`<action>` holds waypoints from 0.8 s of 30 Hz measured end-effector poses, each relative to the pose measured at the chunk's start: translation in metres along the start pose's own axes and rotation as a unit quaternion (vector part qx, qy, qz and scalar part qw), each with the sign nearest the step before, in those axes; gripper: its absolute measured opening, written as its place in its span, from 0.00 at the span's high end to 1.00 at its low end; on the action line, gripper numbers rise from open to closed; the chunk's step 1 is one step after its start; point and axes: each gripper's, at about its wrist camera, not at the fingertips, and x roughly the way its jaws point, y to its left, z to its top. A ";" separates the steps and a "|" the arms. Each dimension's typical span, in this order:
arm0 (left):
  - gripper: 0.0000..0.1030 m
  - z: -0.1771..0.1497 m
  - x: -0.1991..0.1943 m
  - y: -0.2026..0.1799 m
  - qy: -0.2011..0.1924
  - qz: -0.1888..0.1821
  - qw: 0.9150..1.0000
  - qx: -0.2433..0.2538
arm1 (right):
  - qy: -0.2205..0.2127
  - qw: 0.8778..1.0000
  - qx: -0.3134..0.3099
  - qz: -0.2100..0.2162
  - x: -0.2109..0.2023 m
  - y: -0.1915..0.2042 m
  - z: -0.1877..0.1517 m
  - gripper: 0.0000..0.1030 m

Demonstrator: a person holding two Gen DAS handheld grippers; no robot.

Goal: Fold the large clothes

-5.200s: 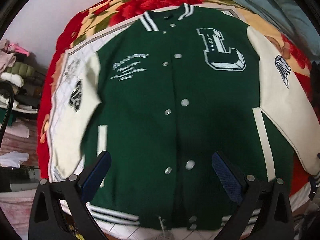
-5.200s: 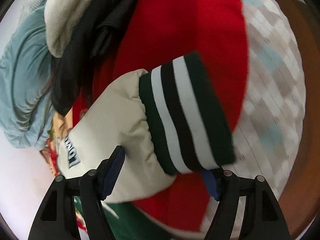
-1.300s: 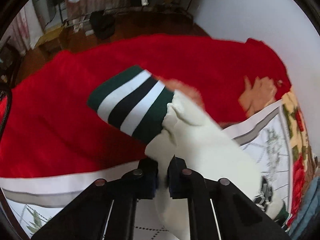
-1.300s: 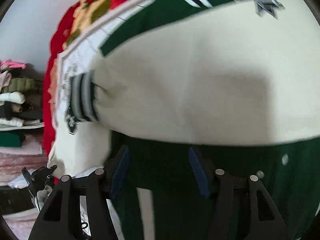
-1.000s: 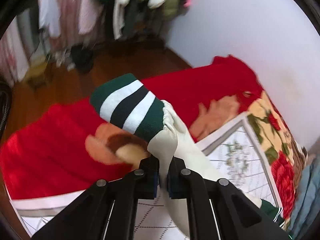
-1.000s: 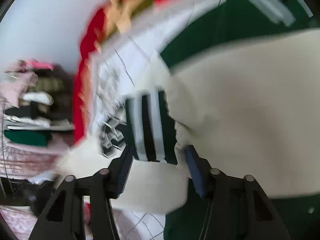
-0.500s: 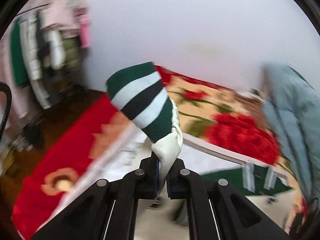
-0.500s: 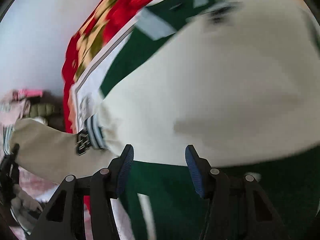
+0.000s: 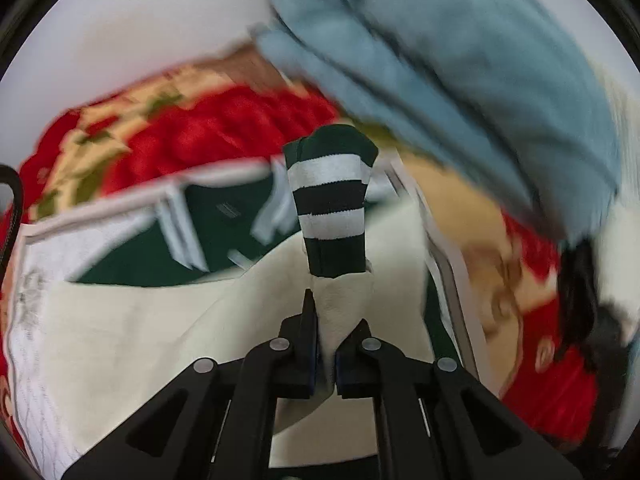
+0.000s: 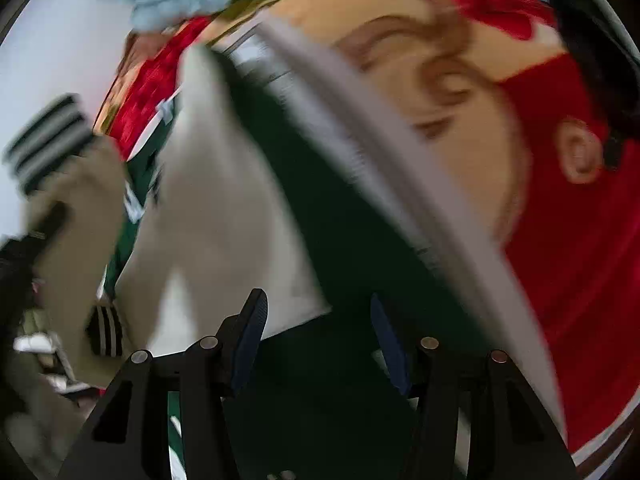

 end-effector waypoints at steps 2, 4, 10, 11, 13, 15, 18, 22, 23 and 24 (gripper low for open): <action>0.91 -0.009 0.021 -0.017 0.031 0.000 0.999 0.010 | -0.005 1.000 0.008 -0.009 -0.006 -0.022 0.007 0.46; 0.91 -0.015 0.030 -0.026 0.040 0.003 0.999 0.016 | -0.007 1.000 0.009 -0.013 -0.009 -0.032 0.010 0.36; 0.03 -0.035 0.015 -0.011 0.048 -0.039 0.998 -0.011 | 0.000 1.000 -0.013 -0.017 -0.014 -0.033 0.010 0.29; 0.03 -0.039 0.009 -0.006 0.051 -0.038 0.998 -0.020 | 0.002 1.000 -0.015 -0.012 -0.017 -0.032 0.013 0.29; 0.03 -0.050 -0.006 0.009 0.059 -0.030 0.997 -0.040 | 0.003 1.000 -0.017 0.000 -0.016 -0.011 0.005 0.29; 0.03 -0.062 -0.017 0.026 0.058 -0.017 0.996 -0.060 | 0.004 1.000 -0.025 0.017 -0.019 0.007 0.004 0.29; 0.03 -0.080 -0.042 0.068 0.050 0.042 0.993 -0.093 | 0.011 0.997 -0.056 0.046 -0.014 0.039 0.011 0.29; 0.03 -0.092 -0.054 0.132 0.046 0.132 0.980 -0.143 | 0.029 0.994 -0.094 0.055 0.013 0.078 0.027 0.30; 0.03 -0.094 -0.052 0.144 0.047 0.150 0.976 -0.151 | 0.019 0.992 -0.111 0.051 0.023 0.090 0.034 0.36; 0.03 -0.097 -0.048 0.157 0.050 0.170 0.971 -0.159 | 0.007 0.992 -0.124 0.024 0.032 0.095 0.040 0.70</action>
